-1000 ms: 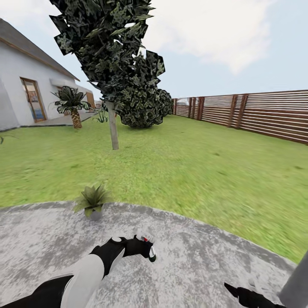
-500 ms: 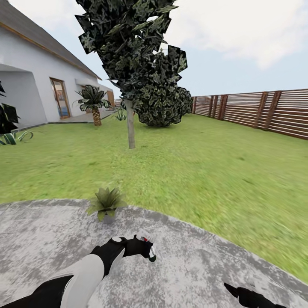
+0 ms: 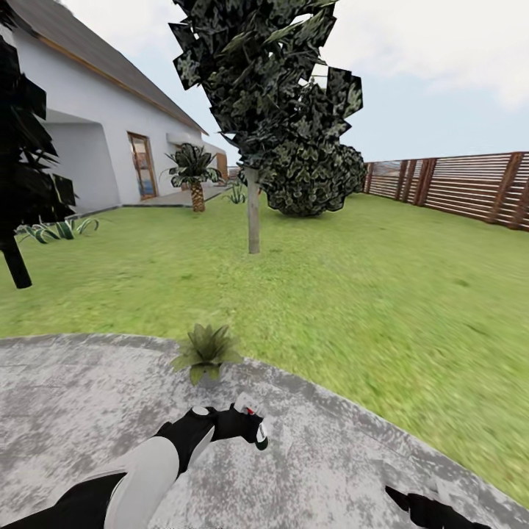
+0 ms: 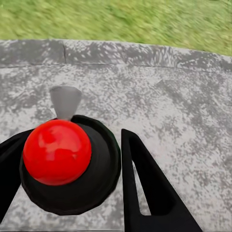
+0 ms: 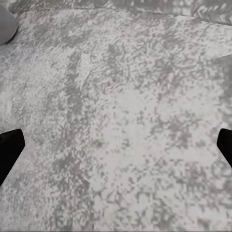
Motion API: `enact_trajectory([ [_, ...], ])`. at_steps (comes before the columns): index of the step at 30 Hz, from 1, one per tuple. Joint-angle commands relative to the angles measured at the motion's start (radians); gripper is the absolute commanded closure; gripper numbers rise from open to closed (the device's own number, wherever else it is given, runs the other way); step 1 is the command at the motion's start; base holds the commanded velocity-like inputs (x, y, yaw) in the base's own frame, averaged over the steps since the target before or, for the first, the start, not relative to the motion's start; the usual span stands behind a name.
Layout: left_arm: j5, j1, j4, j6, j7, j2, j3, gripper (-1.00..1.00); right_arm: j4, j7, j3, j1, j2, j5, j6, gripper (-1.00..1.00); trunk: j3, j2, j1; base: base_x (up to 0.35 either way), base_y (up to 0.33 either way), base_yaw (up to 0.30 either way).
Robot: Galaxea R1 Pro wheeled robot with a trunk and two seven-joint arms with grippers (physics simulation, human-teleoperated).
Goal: Pick up the pesticide atomizer in the garden and spray insectifuge to fully cover both potted plants in the garden.
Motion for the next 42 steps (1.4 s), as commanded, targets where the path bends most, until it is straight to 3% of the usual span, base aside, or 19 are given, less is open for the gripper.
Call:
enact_trajectory([
  [1,-0.010,-0.001,-0.001,-0.002,-0.003,-0.001,0.009,1.00,-0.002,0.007,-0.009,-0.001,0.001,0.008,0.005,-1.00,-0.002,0.000,0.000,0.020,0.000,0.257],
  [10,-0.010,-0.001,-0.001,-0.002,-0.003,-0.001,0.009,1.00,-0.002,0.007,-0.009,-0.001,0.001,0.008,0.005,-1.00,-0.009,0.000,0.000,0.050,0.000,0.257],
  [23,-0.010,-0.001,-0.001,-0.002,-0.003,-0.001,0.009,1.00,-0.002,0.007,-0.009,-0.001,0.001,0.008,0.005,-1.00,-0.020,0.000,0.000,0.324,0.000,0.252],
  [32,-0.010,-0.001,-0.001,-0.002,-0.003,-0.001,0.010,1.00,-0.001,0.006,-0.008,-0.001,0.002,0.009,0.005,-1.00,-0.021,0.000,0.000,0.322,0.000,0.033],
  [42,-0.010,-0.001,-0.001,0.000,-0.003,-0.001,0.010,1.00,0.047,0.006,-0.007,-0.001,0.003,0.013,0.004,-1.00,-0.021,0.000,0.000,0.034,0.000,0.000],
])
